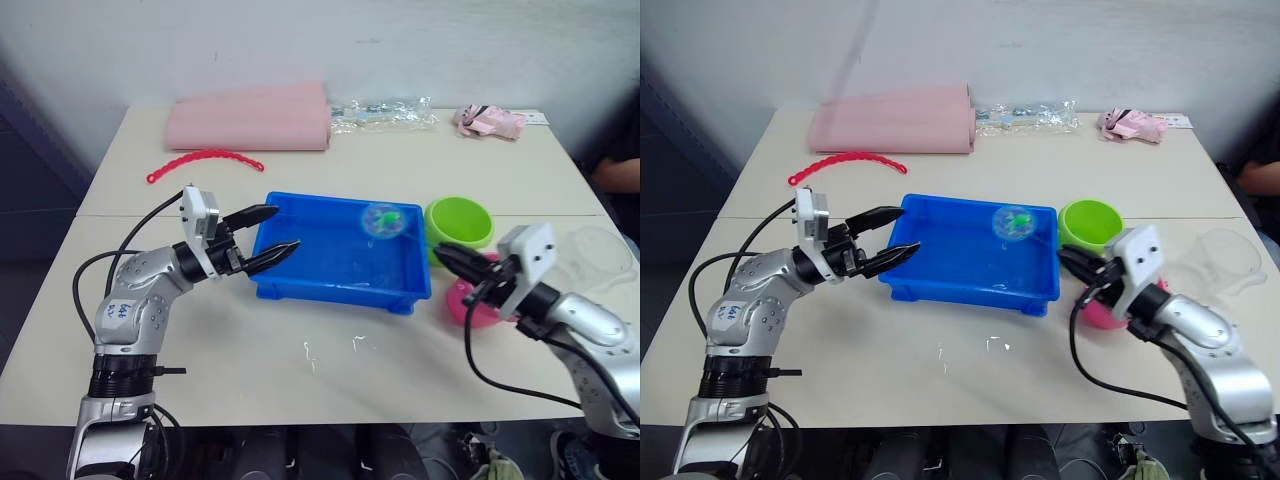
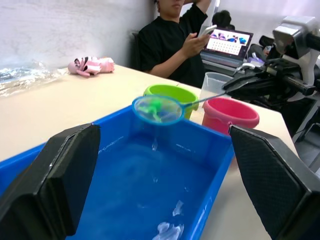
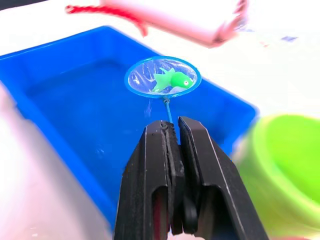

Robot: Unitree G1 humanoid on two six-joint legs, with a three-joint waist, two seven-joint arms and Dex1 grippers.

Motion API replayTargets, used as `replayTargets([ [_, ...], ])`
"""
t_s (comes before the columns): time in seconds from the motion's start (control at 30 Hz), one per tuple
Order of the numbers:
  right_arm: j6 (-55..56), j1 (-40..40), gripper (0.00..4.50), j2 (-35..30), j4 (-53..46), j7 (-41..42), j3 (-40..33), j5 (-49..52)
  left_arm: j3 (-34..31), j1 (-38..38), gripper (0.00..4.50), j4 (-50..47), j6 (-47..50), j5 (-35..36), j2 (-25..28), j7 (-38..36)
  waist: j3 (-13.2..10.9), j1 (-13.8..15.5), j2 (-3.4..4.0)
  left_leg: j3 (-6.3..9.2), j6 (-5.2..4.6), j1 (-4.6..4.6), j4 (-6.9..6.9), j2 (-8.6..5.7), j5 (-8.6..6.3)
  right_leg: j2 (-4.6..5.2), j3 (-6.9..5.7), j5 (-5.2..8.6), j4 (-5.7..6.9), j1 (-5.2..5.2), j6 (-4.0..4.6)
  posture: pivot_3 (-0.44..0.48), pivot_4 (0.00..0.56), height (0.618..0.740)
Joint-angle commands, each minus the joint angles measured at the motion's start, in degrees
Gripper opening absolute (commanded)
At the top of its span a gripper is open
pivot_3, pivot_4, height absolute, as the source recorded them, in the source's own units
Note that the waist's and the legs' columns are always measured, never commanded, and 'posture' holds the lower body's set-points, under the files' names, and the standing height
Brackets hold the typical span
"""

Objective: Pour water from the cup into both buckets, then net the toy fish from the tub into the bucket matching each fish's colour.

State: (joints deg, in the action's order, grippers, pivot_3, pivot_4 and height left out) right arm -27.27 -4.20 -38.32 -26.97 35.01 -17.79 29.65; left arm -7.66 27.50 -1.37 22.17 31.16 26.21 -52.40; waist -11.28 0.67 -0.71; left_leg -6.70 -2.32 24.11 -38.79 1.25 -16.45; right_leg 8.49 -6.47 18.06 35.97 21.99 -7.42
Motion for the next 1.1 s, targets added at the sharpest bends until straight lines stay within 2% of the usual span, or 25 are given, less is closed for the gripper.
replayTargets([
  [0.03, 0.99, 1.01, 0.0, -1.67, -1.19, 0.27, -6.85, 1.58, 0.95, 1.57, 4.46, -1.44, 0.89, 0.58, -0.57, 0.95, 0.0, 0.1, 0.0, 0.0, 0.0, 0.0, 0.0, 0.0, 0.0, 0.0, 0.0, 0.0, 0.0, 0.0, 0.0, 0.0, 0.15, 0.74],
  [0.2, 7.84, 1.83, 0.0, -6.4, 4.25, 3.27, -9.11, -5.11, 2.17, 2.88, 4.46, -1.27, 0.57, 0.6, -1.27, 0.27, 0.0, 0.16, 0.0, -0.03, -0.01, -0.01, 0.01, -0.01, 0.01, 0.0, 0.02, 0.0, 0.01, 0.01, 0.0, 0.0, 0.15, 0.74],
  [0.37, 20.95, 1.9, 0.0, -10.4, 10.4, 4.08, -6.01, -16.51, 3.2, 3.14, 4.46, -0.85, -0.42, 0.12, -1.64, -0.62, 0.0, 0.19, 0.0, -0.05, -0.03, -0.02, -0.01, -0.03, 0.02, 0.0, 0.03, 0.0, 0.01, 0.01, -0.01, 0.0, 0.15, 0.74],
  [0.53, 32.45, 1.37, 0.0, -13.77, 17.02, 0.08, -3.23, -29.29, 3.55, 2.84, 4.46, -1.19, -0.99, 0.29, -1.99, -0.61, 0.0, 0.19, 0.0, -0.06, -0.03, -0.02, -0.01, -0.03, 0.03, 0.0, 0.06, -0.01, 0.01, 0.01, -0.02, 0.0, 0.15, 0.74],
  [0.77, 52.05, 1.88, 0.0, -23.7, 24.62, -9.75, 0.82, -51.56, 4.23, 2.7, 4.46, -1.28, -1.59, 0.32, -2.22, -1.08, -0.01, 0.18, 0.02, -0.08, -0.01, -0.03, -0.05, -0.03, 0.05, 0.01, 0.12, -0.01, -0.02, 0.01, -0.03, 0.0, 0.15, 0.74],
  [1.1, 66.52, 3.05, 0.0, -31.95, 32.66, -21.57, -0.36, -64.95, 4.81, 3.69, 4.46, -0.14, -2.0, 0.08, -3.26, -1.64, -0.01, 0.22, 0.03, -0.07, 0.03, -0.04, -0.1, -0.01, 0.09, 0.0, 0.13, -0.01, -0.06, -0.01, -0.03, 0.0, 0.15, 0.74],
])
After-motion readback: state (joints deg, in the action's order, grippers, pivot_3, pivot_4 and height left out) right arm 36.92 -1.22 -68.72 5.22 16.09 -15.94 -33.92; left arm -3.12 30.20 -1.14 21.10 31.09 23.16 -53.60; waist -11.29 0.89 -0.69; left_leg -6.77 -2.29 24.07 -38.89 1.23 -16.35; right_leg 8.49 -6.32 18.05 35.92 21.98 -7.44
